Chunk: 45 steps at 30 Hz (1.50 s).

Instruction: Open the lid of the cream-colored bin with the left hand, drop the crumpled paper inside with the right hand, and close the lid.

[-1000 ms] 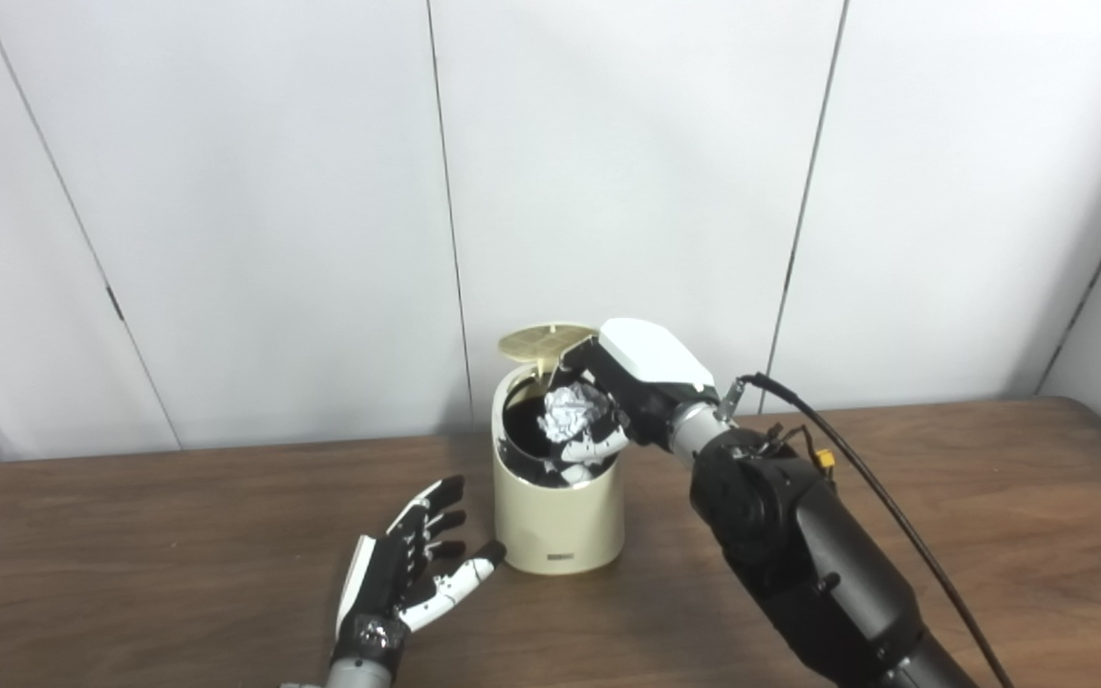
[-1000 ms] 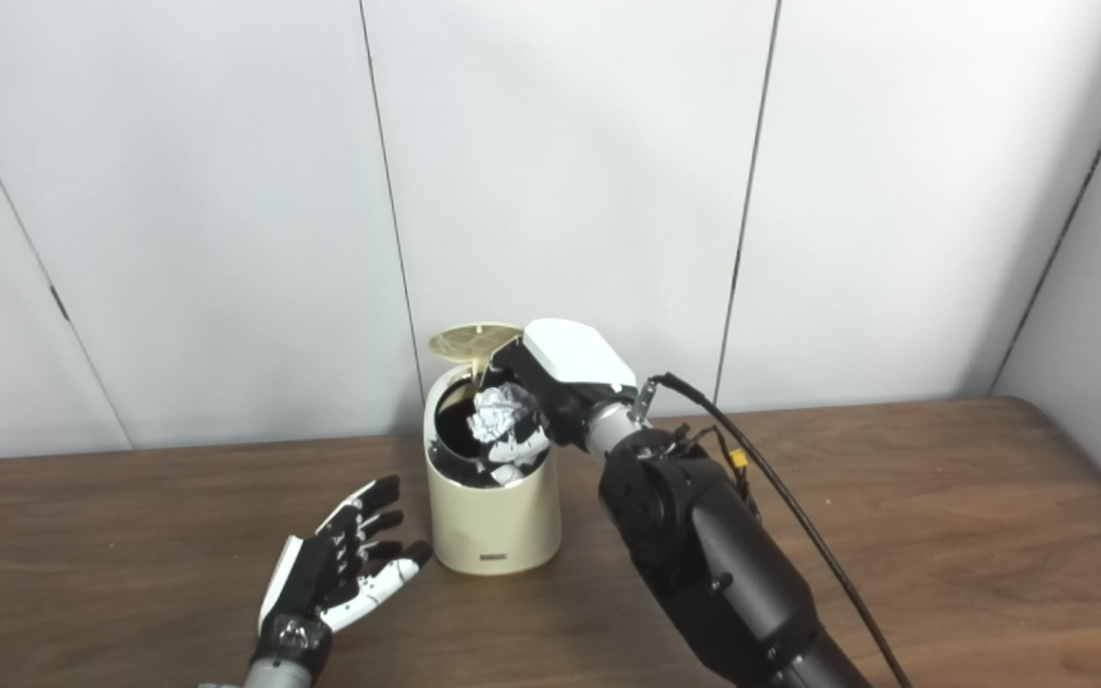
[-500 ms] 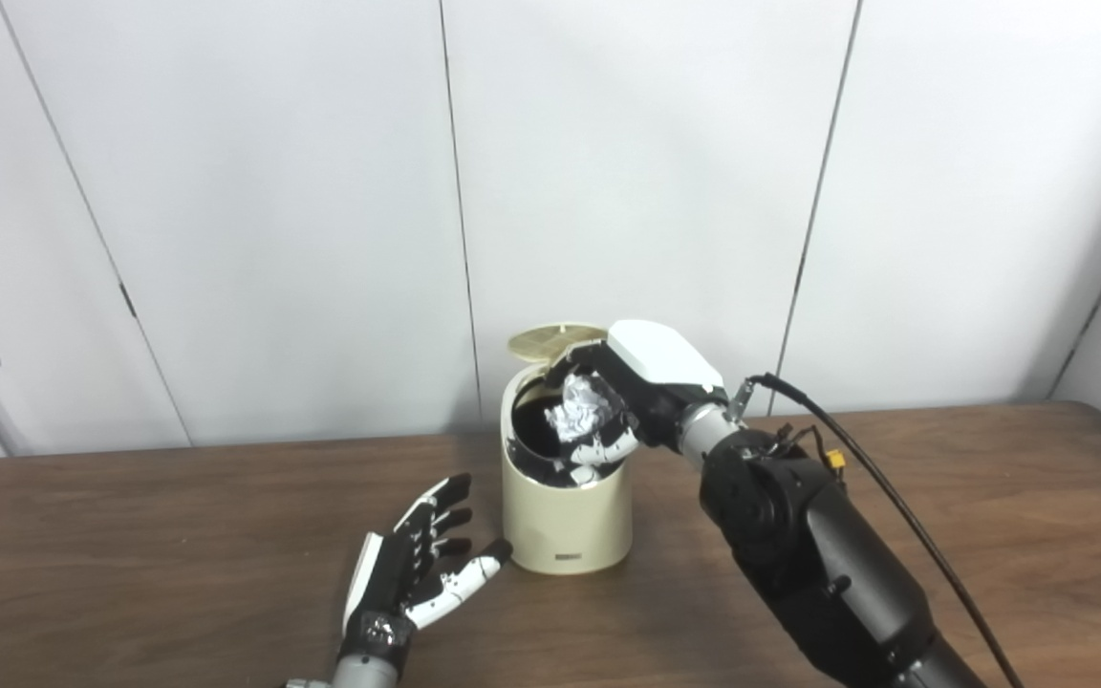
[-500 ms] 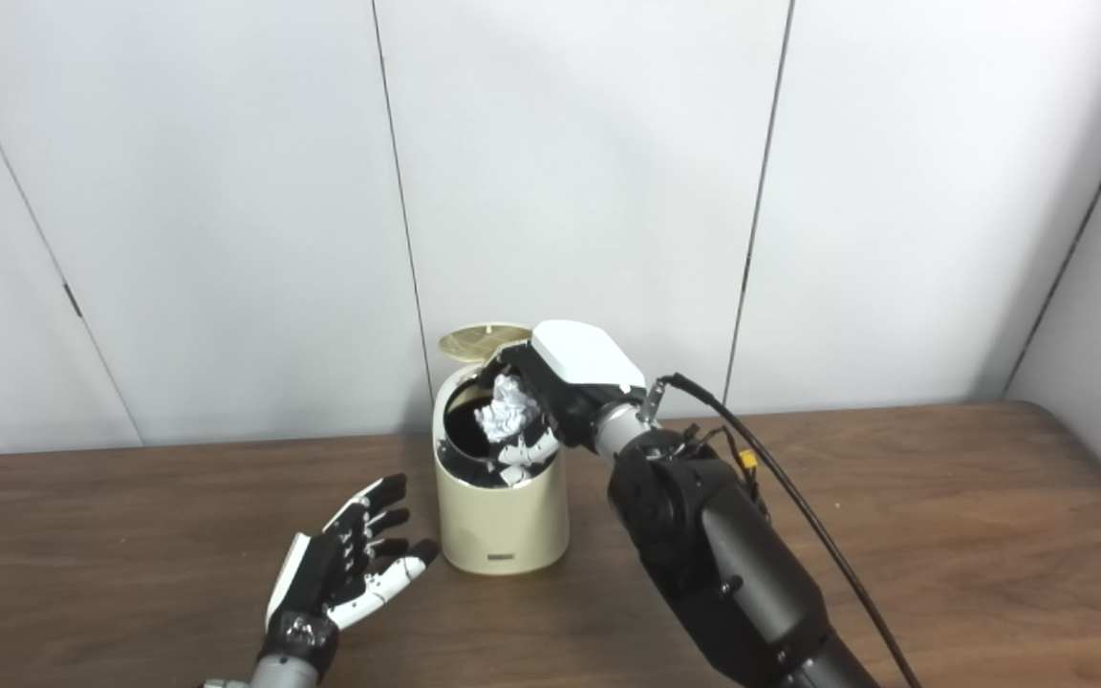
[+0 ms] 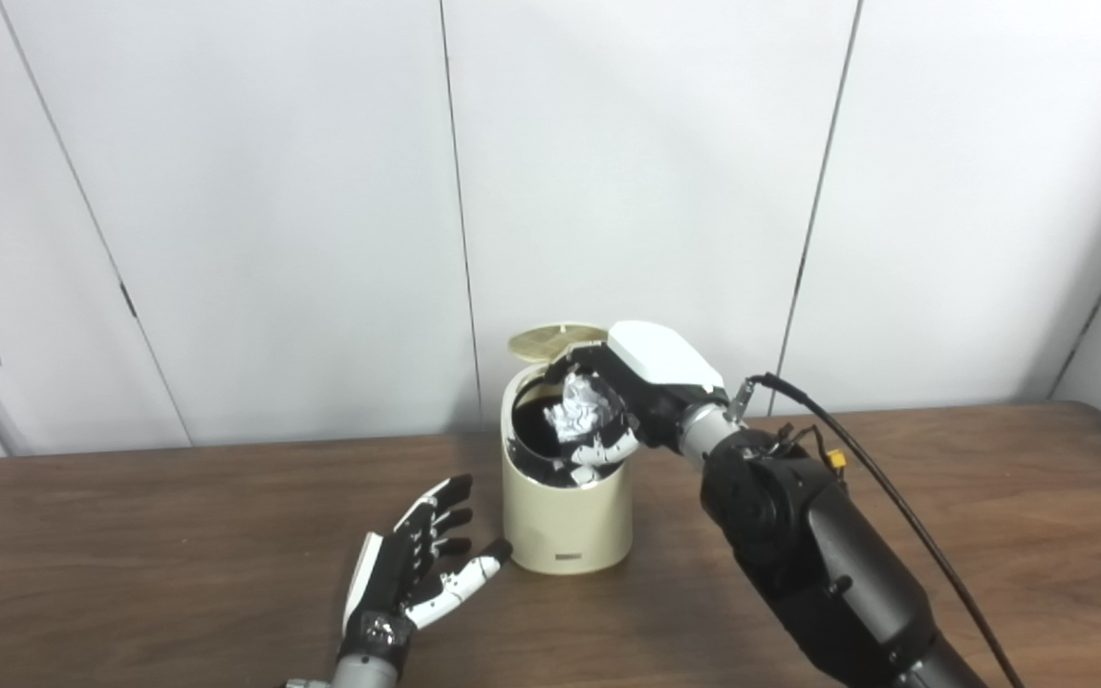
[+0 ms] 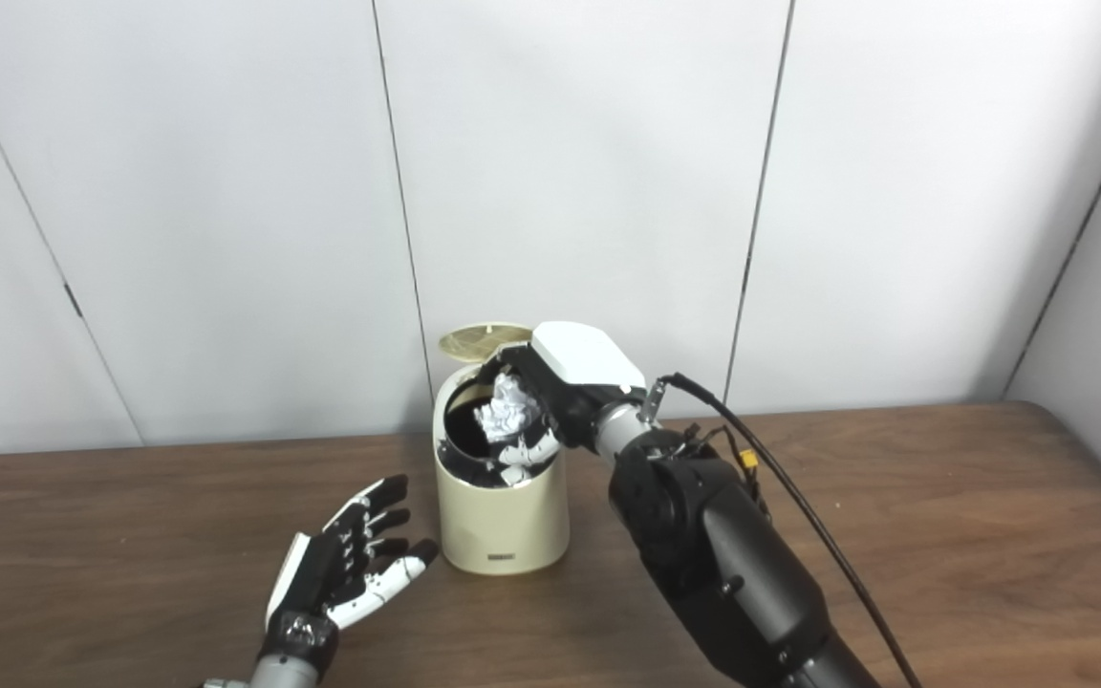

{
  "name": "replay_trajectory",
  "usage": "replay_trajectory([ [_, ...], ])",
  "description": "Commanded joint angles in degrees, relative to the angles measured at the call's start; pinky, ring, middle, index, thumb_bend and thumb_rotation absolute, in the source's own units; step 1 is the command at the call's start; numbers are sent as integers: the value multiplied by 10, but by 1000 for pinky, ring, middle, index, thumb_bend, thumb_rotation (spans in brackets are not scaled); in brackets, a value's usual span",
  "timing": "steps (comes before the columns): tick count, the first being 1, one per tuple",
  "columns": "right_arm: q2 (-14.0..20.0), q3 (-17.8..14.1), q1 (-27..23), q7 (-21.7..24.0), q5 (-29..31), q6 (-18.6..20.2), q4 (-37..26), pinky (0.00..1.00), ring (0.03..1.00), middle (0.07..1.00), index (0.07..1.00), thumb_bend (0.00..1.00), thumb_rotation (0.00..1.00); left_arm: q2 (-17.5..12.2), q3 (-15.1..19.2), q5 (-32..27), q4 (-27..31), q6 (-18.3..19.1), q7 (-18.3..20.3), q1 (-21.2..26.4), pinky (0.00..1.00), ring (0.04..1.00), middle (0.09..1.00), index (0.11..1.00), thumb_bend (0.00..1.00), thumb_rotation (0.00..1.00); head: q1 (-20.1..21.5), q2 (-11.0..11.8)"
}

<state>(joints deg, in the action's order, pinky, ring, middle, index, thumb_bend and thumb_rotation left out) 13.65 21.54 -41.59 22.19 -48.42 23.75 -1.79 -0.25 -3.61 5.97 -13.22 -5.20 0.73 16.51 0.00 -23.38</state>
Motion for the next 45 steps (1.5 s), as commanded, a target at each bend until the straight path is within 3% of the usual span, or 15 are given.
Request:
replay_trajectory([
  [1, 2, -9, -14, -9, 4, -8, -7, 413, 590, 722, 730, 865, 43, 2, 1, -3, 10, -17, -3, 24, 758, 845, 889, 896, 718, 292, -1, 0],
  [7, 4, -11, -11, -13, 11, -14, -10, 430, 609, 762, 748, 849, 47, 1, 0, -2, 8, -17, -2, 25, 758, 848, 892, 897, 710, 282, 0, 0],
  [15, 3, -16, -8, -27, 36, -42, -6, 638, 789, 855, 822, 862, 12, 2, -1, 3, 7, -19, -5, 26, 752, 842, 885, 890, 716, 287, -2, 0],
  [31, -7, -31, -3, -40, 88, -47, -8, 519, 746, 953, 831, 830, 0, 2, -2, 2, 0, -27, -5, 29, 735, 842, 886, 884, 718, 283, -1, 0],
  [37, -1, -24, -4, -42, 86, -53, -8, 653, 849, 978, 834, 835, 0, 4, -2, -2, 0, -24, -4, 29, 742, 846, 887, 883, 728, 282, -2, -1],
  [45, 2, -22, -4, -45, 82, -60, -6, 653, 869, 992, 835, 840, 0, 4, -3, 2, -2, -23, -4, 30, 755, 845, 887, 884, 728, 294, -2, 0],
])
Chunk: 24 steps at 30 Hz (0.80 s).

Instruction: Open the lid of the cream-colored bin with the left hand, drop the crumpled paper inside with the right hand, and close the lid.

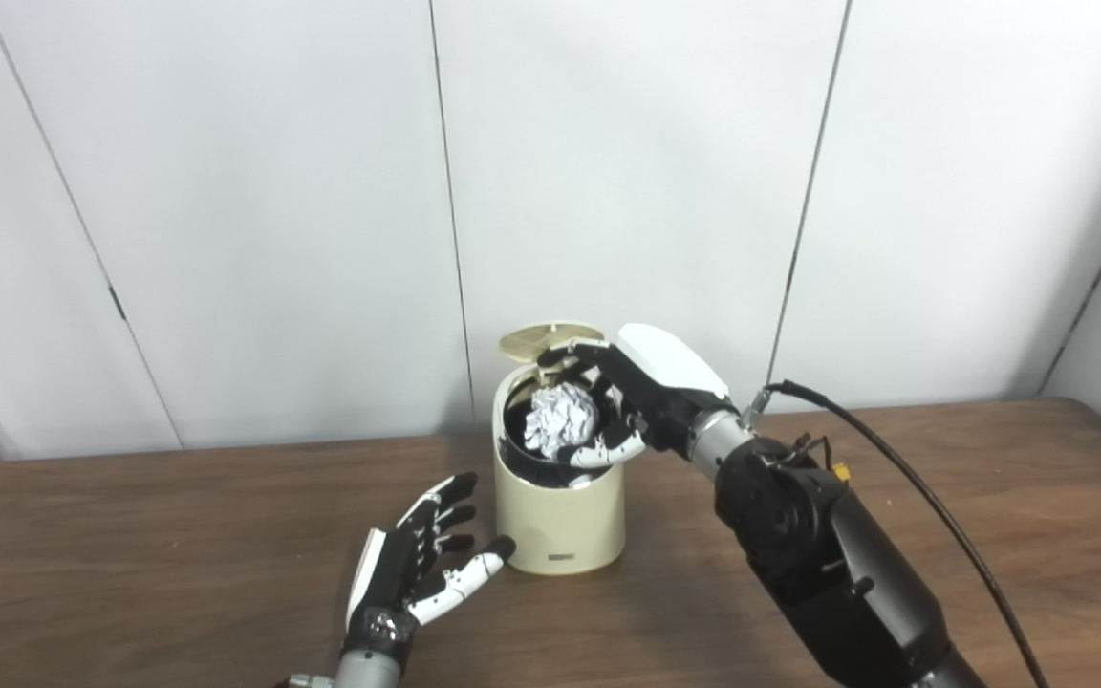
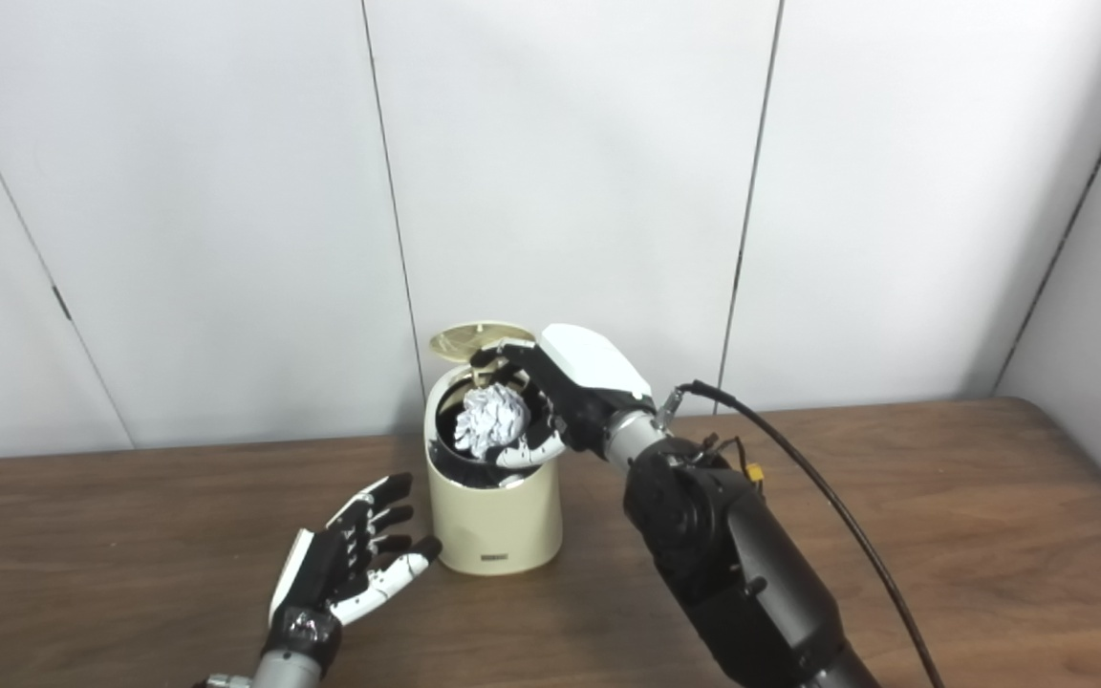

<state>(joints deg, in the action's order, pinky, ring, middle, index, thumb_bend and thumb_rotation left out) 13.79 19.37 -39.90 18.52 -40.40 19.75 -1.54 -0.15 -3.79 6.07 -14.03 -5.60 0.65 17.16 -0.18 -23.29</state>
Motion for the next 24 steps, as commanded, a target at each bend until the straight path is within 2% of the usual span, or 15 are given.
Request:
replay_trajectory([
  [1, 1, -1, -20, -11, 1, -22, -8, 654, 867, 990, 834, 840, 0, 3, -1, 0, 5, -22, -3, 23, 754, 845, 887, 884, 728, 295, -1, -1],
  [8, 5, -1, -18, -22, -9, -29, -13, 666, 869, 964, 820, 840, 0, 2, -1, -2, 2, -25, -3, 24, 752, 847, 886, 883, 719, 275, -1, 0],
  [14, 13, -2, -17, -11, -13, -26, -25, 668, 890, 979, 825, 835, 20, 1, -1, -1, 2, -27, -2, 24, 744, 847, 889, 884, 717, 280, -1, 0],
  [17, 17, -5, -15, -7, -8, -29, -32, 700, 903, 983, 821, 845, 41, 2, 0, -5, 6, -22, -1, 22, 745, 848, 889, 882, 722, 274, 0, 0],
  [24, 18, -15, -9, -10, -2, -34, -42, 667, 895, 980, 811, 865, 47, 1, 0, -4, 6, -21, -1, 22, 756, 851, 887, 881, 716, 272, 1, -1],
])
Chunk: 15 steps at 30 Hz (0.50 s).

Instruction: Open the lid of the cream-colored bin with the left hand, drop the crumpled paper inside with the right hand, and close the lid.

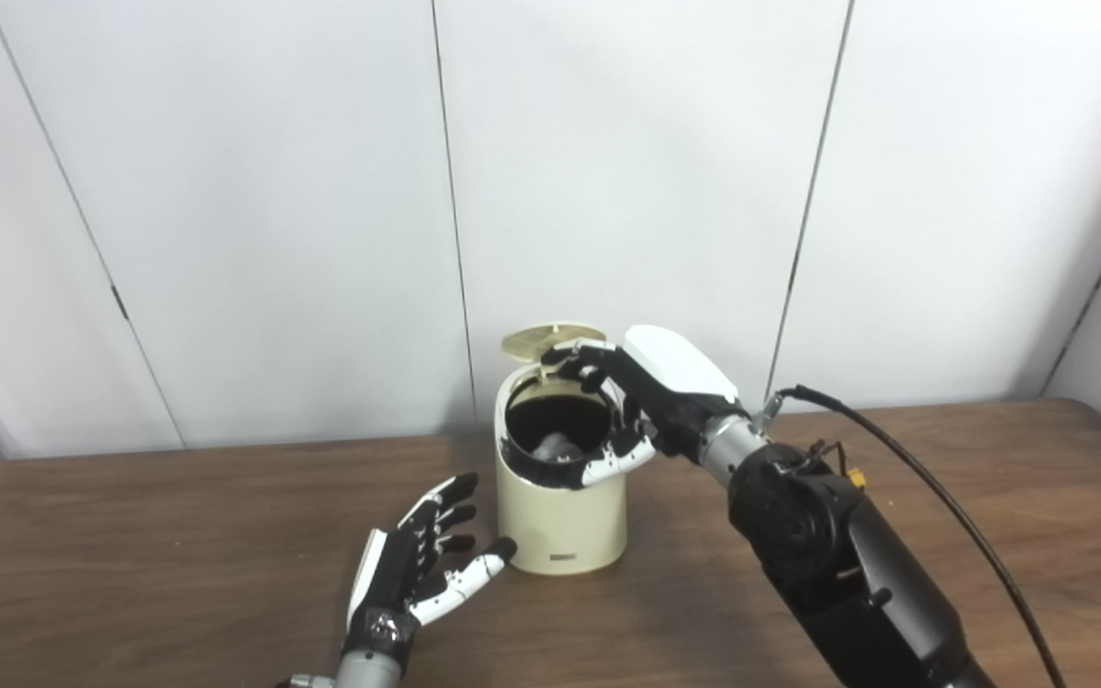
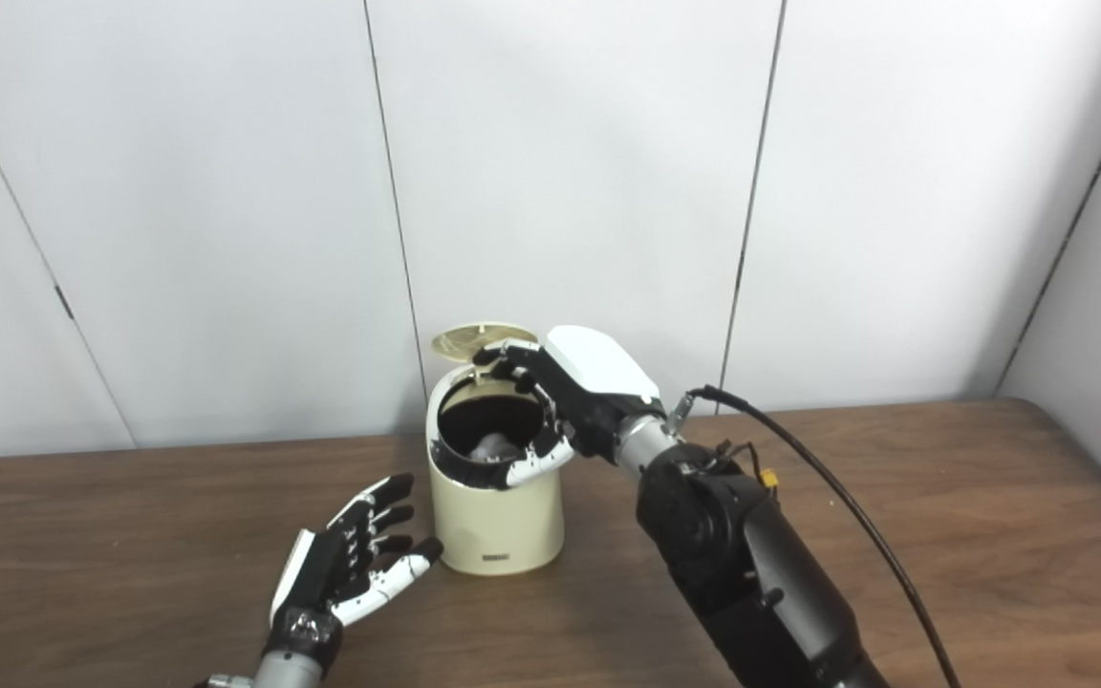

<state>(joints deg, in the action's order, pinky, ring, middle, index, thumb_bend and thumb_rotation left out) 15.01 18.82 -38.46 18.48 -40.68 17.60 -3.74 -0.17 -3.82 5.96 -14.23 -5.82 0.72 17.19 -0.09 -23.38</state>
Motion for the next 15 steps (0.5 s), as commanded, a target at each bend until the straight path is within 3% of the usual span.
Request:
replay_trajectory([
  [1, 6, -10, -23, -10, -1, -12, -22, 665, 894, 980, 810, 865, 46, 1, 0, -3, 8, -19, -1, 22, 755, 851, 887, 881, 712, 270, 0, 0],
  [11, -1, -27, -12, -38, -1, -23, -34, 665, 862, 934, 786, 842, 58, -2, -2, 1, 7, -19, 0, 21, 750, 846, 890, 884, 721, 279, 1, 0],
  [14, -6, -36, -5, -71, -4, -36, -35, 647, 805, 863, 756, 838, 28, -2, -1, 1, 8, -18, 0, 21, 746, 843, 886, 882, 723, 289, 1, 0],
  [15, -8, -40, -2, -85, -3, -44, -34, 608, 735, 797, 734, 837, 11, -2, -1, 0, 8, -17, 0, 21, 751, 844, 886, 883, 720, 286, 1, 0],
])
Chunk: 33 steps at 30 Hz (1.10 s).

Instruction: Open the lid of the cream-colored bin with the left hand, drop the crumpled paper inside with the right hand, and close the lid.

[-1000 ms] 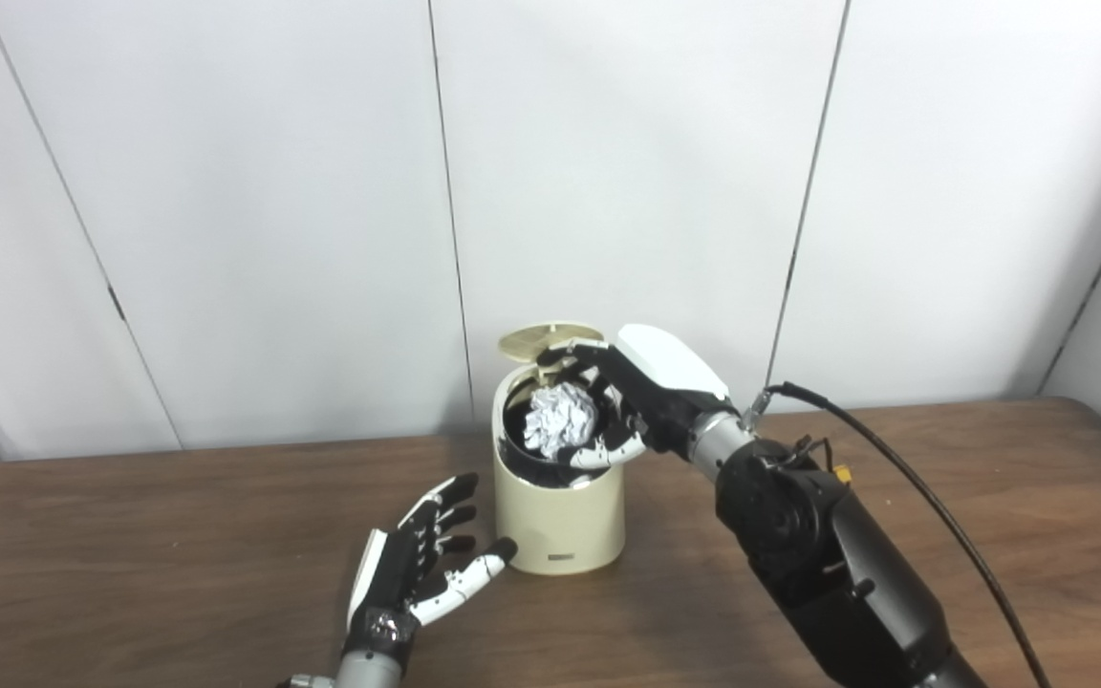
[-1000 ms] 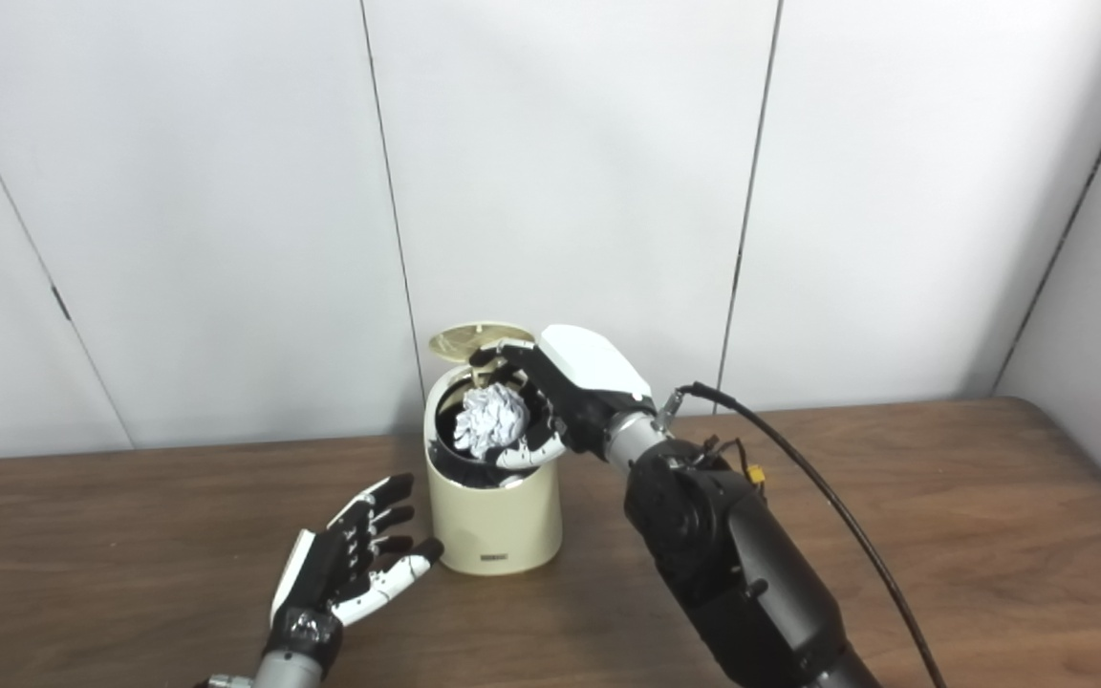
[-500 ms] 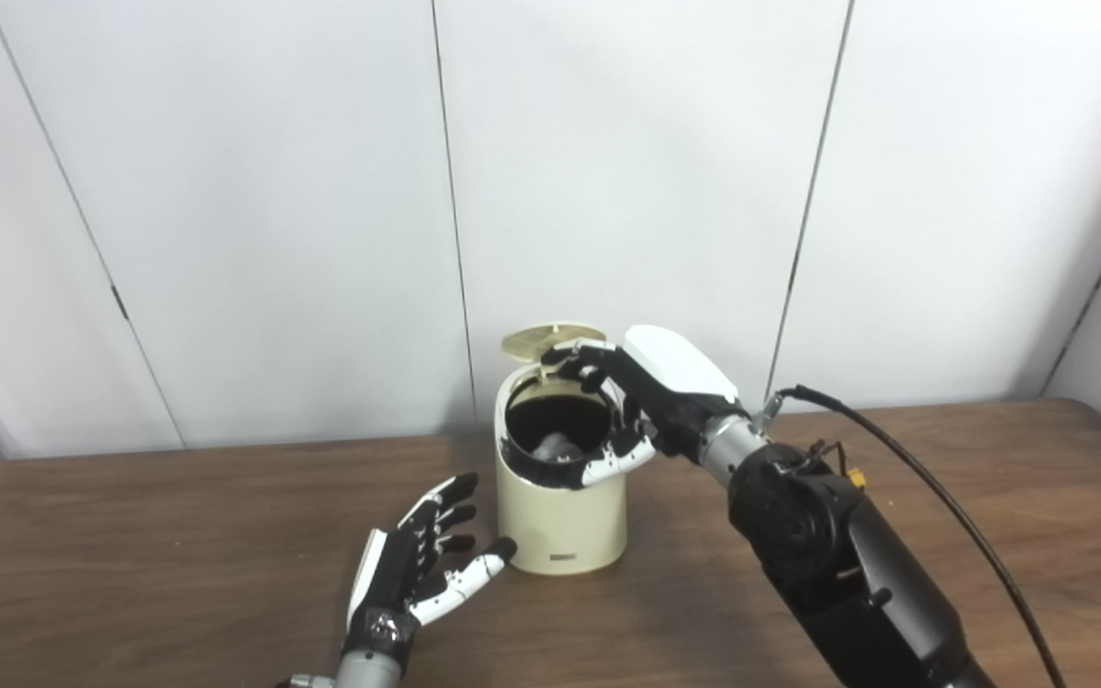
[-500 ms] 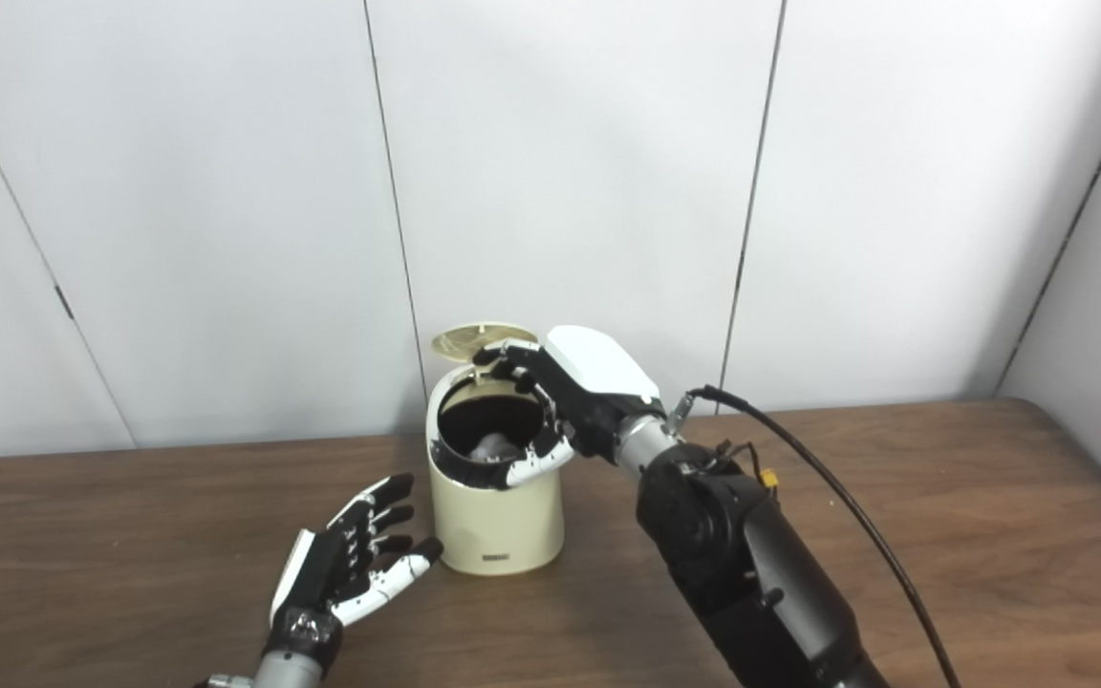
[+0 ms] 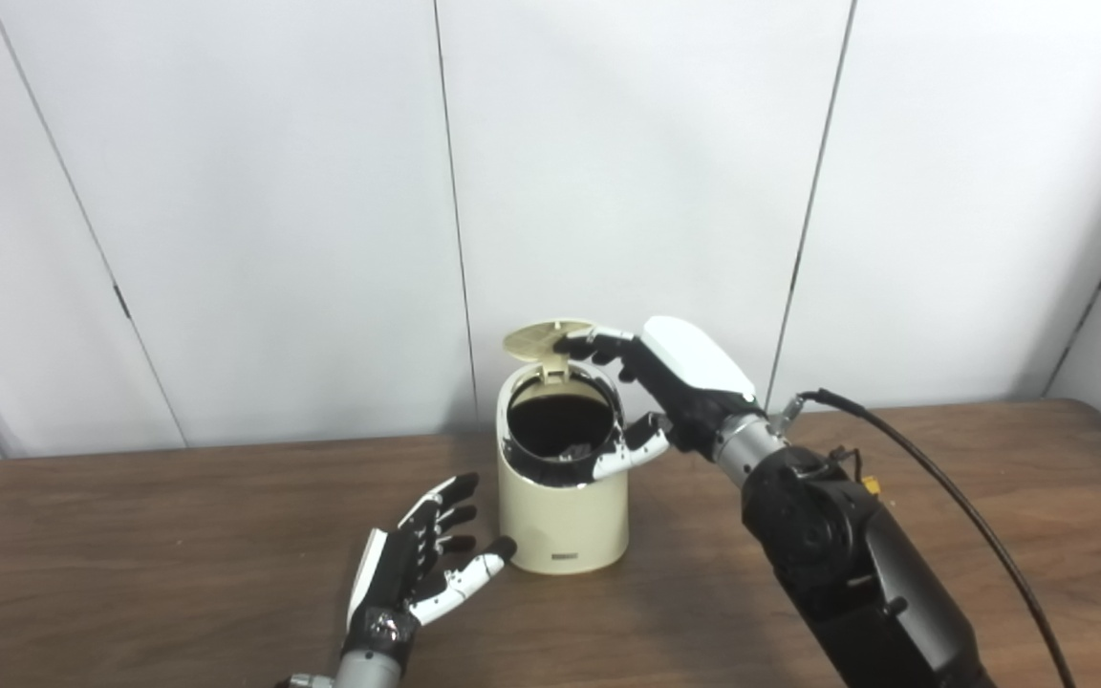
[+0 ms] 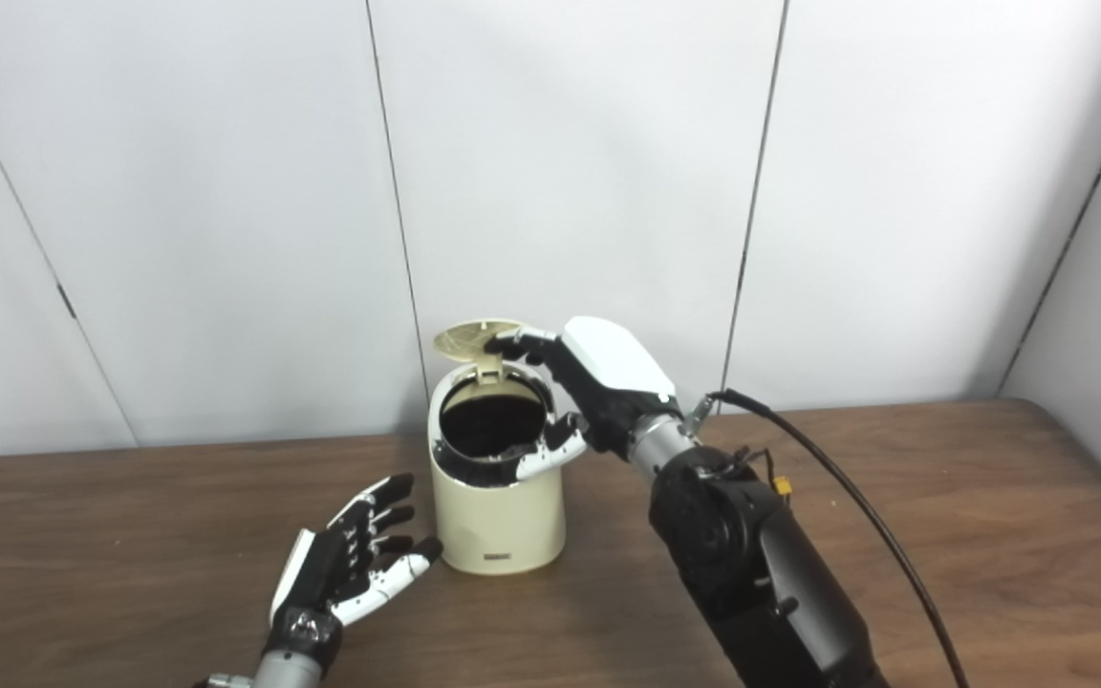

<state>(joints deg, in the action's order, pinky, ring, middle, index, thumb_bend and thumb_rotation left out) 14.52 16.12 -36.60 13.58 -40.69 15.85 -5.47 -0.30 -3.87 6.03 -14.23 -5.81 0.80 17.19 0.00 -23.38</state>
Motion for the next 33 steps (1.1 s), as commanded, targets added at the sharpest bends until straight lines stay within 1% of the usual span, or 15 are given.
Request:
replay_trajectory([
  [1, -5, -17, -18, -47, -1, -33, -16, 572, 684, 758, 720, 830, 5, -1, -1, -1, 8, -18, 0, 21, 755, 846, 886, 883, 717, 282, 0, 0],
  [3, -6, -26, -14, -63, 3, -43, -16, 493, 591, 696, 697, 804, 1, -1, 0, -3, 6, -21, 1, 21, 755, 846, 885, 882, 711, 275, 0, 0],
  [5, -8, -38, -10, -78, 13, -53, -17, 453, 549, 667, 681, 789, 0, -1, 0, -4, 5, -23, 2, 21, 751, 846, 886, 882, 706, 266, 1, 1],
  [9, -9, -61, -3, -95, 37, -70, -20, 417, 522, 641, 650, 769, 0, -2, 0, -2, 7, -21, 0, 21, 743, 842, 883, 881, 706, 274, 1, 1],
  [11, -9, -78, 1, -102, 59, -82, -18, 395, 496, 630, 633, 774, 0, -1, 1, -4, 8, -19, 1, 20, 751, 843, 881, 880, 713, 273, 1, 2],
  [13, -9, -93, 5, -107, 79, -91, -16, 388, 489, 632, 619, 779, 0, -2, 1, -4, 8, -19, 1, 21, 751, 843, 881, 880, 711, 271, 1, 2],
  [15, -4, -113, 16, -114, 95, -93, -21, 375, 495, 654, 607, 796, 0, -2, 2, -7, 8, -19, 3, 20, 753, 843, 881, 879, 714, 269, 1, 2],
  [17, -2, -133, 25, -115, 120, -96, -22, 379, 507, 659, 603, 806, 0, -2, 3, -9, 8, -17, 4, 20, 755, 844, 884, 879, 715, 270, 1, 2],
  [19, 1, -149, 36, -113, 144, -98, -23, 405, 512, 633, 606, 813, 0, -4, 3, -8, 8, -18, 4, 21, 753, 844, 885, 881, 724, 282, 0, 2],
  [21, 4, -162, 48, -110, 165, -99, -22, 482, 536, 631, 620, 805, 0, -4, 2, -8, 8, -20, 4, 21, 754, 843, 886, 881, 724, 286, 0, 2],
  [23, 5, -178, 60, -107, 198, -101, -18, 523, 543, 643, 631, 793, 0, -5, 2, -9, 7, -22, 5, 21, 754, 843, 885, 880, 724, 287, -2, 2],
  [26, 2, -198, 78, -104, 249, -105, -15, 527, 536, 651, 643, 795, 14, -5, 2, -11, 4, -25, 6, 22, 756, 839, 881, 877, 724, 280, -7, 1],
  [29, -11, -214, 96, -96, 306, -89, -17, 532, 532, 661, 647, 802, 12, -5, 2, -11, 4, -28, 5, 22, 754, 834, 878, 874, 718, 270, -17, 1],
  [31, -18, -214, 112, -96, 321, -82, -21, 498, 524, 662, 659, 790, 31, -4, 4, -15, 3, -30, 6, 22, 747, 834, 875, 871, 723, 264, -19, 0],
  [33, -21, -211, 126, -101, 321, -95, -21, 504, 523, 663, 669, 787, 39, -4, 4, -18, 2, -31, 7, 23, 743, 835, 876, 870, 727, 266, -21, 0],
])
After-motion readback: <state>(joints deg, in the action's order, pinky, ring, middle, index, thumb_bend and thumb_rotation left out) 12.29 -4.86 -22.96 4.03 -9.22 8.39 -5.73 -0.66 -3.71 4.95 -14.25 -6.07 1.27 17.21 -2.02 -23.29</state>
